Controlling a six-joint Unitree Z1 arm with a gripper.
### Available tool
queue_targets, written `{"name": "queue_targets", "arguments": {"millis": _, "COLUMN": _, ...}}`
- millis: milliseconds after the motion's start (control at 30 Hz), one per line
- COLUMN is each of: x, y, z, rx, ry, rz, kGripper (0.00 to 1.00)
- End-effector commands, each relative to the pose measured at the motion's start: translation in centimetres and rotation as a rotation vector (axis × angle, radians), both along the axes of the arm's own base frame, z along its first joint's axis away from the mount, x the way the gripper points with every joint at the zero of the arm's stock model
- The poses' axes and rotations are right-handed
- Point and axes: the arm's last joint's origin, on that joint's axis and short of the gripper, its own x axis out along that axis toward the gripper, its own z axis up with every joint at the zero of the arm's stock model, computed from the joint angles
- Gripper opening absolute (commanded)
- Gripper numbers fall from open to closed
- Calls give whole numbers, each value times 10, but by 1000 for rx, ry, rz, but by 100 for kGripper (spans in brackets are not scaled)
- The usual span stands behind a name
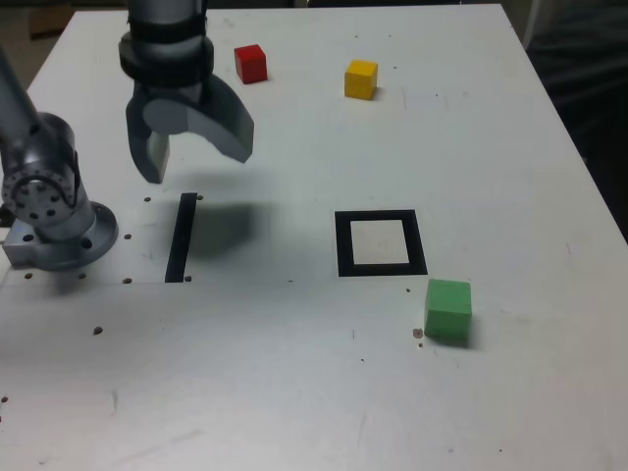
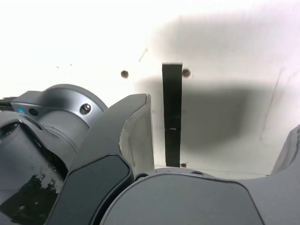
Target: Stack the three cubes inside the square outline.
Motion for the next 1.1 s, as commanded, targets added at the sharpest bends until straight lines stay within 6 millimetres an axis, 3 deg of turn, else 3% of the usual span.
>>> {"name": "queue_targets", "arguments": {"millis": 0, "x": 4, "y": 9, "z": 4, "rx": 1, "ry": 3, "rz": 14, "kGripper": 100}}
{"name": "queue_targets", "arguments": {"millis": 433, "x": 12, "y": 78, "z": 18, "rx": 16, "ry": 3, "rz": 115, "kGripper": 100}}
{"name": "queue_targets", "arguments": {"millis": 1067, "x": 15, "y": 193, "z": 19, "rx": 44, "ry": 26, "rz": 225, "kGripper": 100}}
